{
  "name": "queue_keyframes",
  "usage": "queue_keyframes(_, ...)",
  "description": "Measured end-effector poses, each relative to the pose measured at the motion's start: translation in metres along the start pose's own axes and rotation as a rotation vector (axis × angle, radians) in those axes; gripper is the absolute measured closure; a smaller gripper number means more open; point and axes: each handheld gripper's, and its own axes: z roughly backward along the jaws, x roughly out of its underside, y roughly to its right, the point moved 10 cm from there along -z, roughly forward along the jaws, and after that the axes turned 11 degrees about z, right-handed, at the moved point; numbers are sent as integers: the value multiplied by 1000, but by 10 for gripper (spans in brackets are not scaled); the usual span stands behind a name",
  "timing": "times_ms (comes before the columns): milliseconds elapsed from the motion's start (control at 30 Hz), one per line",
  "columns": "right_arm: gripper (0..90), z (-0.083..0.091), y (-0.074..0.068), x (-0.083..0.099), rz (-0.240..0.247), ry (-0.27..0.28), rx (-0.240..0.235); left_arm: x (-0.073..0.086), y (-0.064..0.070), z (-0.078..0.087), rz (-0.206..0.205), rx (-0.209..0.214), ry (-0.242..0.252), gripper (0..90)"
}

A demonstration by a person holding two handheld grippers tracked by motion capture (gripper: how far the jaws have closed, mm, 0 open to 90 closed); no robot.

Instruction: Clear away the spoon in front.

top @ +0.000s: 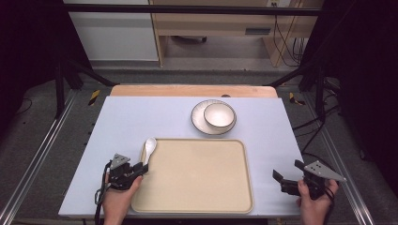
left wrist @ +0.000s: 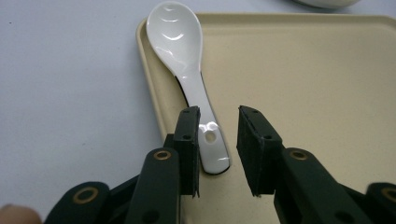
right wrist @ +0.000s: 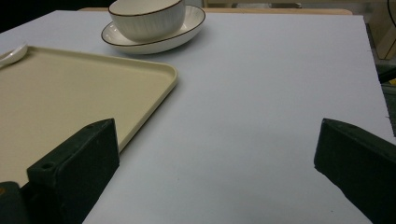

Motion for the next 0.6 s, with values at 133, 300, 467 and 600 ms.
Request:
queue_keyframes(133,5,0,0,0,-2,0,-1,-1,1,1,8,4,0,643)
queue_keyframes(300,5,0,-1,0,-2,-3,-4,-4,-2,4,12,11,6,585)
queue_keyframes(467,5,0,-1,0,-4,-1,-6,-7,-2,10,4,48,-1,387)
queue_keyframes(600,5,0,-1,0,-4,-1,-5,-8,1,12,-5,103,7,152)
